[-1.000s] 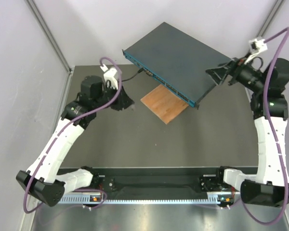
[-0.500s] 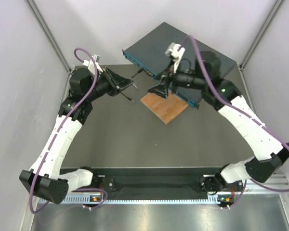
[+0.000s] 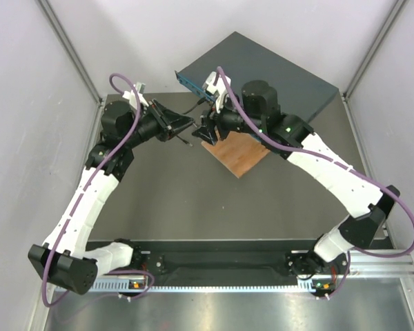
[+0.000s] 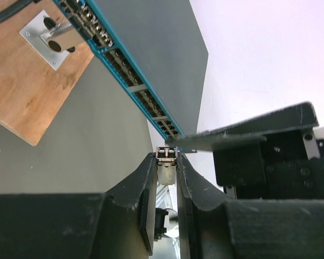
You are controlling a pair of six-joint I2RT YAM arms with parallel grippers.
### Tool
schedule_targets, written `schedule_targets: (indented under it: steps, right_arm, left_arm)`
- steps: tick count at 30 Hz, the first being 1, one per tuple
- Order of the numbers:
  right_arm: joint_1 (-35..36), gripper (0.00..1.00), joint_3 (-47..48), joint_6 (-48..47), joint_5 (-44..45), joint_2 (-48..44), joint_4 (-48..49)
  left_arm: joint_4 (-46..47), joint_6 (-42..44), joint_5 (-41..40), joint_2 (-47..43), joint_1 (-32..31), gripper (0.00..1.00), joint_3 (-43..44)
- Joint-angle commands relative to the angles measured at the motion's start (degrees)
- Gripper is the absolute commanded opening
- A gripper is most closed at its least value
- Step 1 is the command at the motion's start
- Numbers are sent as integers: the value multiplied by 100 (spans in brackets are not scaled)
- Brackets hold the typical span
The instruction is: Insert the plug into the switch port
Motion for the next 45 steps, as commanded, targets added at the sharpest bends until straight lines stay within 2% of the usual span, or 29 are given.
schedule_targets:
  steps: [1,8,10,13,14,15,16,18,19,20,21,22,23,24,26,27,28,32,33,35,36,39,45]
  right_arm:
    - [90,57,324,-170,500,17,104]
    - [160,56,201,-232,554,131,60]
    - [169,52,192,-232,545,157,42]
    - [178,19,201,-232,623,140,42]
    - [169,0,201,-232,641,140,42]
    - [169,0,201,-240,641,131,42]
    - [160,0,201,-249,581,88,-10]
    - [73,0,166,-197,414,35,-81]
    - [-6,0,131,-144,100,-18,-151]
    - [-181,0,18,-39,-95,-53,-195]
    - [-279,0,-36,5,-288,-97,-239]
    - [-384,0,-132,41,-682,-176,-370]
    - [-603,0,-168,111,-955,-202,-449]
    - [-727,0,-177,146,-1193,-229,-546]
    - [-1042,0,-229,242,-1992,-299,-748]
    - [-1122,0,-229,278,-2248,-317,-801]
    - [-1262,0,-273,322,-2694,-343,-915]
    - [-1378,0,-667,488,-3515,-475,-951]
    - [-1387,0,-817,585,-3629,-580,-751]
    - [-1378,0,-1370,1057,-4024,-651,-425]
    - [-1369,0,-1511,1182,-4113,-668,-198]
    - [-1291,0,-1811,1412,-4272,-703,-81]
    - [-1115,0,-1970,1351,-3973,-695,-283]
  left_arm:
    - [446,-161,179,-206,40,0,-53]
    - [622,-258,329,-206,49,0,-132]
    - [631,-275,355,-206,49,0,-141]
    - [631,-241,355,-223,49,2,-159]
    - [640,-206,347,-232,49,8,-167]
    - [666,-144,355,-249,49,19,-176]
    - [666,187,355,-241,49,26,-150]
    - [457,811,119,-267,58,33,-80]
    - [299,1380,-230,-311,154,44,-62]
    - [306,1638,-277,-424,259,49,-79]
    - [410,1962,-234,-486,347,52,-123]
    - [438,2784,-86,-574,418,60,-97]
    - [220,3218,-41,-592,444,61,-45]
    - [183,4014,116,-618,445,64,-1]
    - [-61,4818,790,-671,445,72,105]
    - [-211,5797,1125,-689,445,72,140]
    - [-526,6311,1686,-750,445,72,192]
    - [-1449,8482,2383,-865,427,71,228]
    - [-1965,9418,2438,-873,401,70,193]
    - [-2469,10276,2342,-909,147,66,123]
    - [-2811,11037,2124,-909,-98,63,27]
    - [-2893,11982,1554,-1058,-494,60,-184]
    - [-2805,12809,541,-1014,-1742,48,-194]
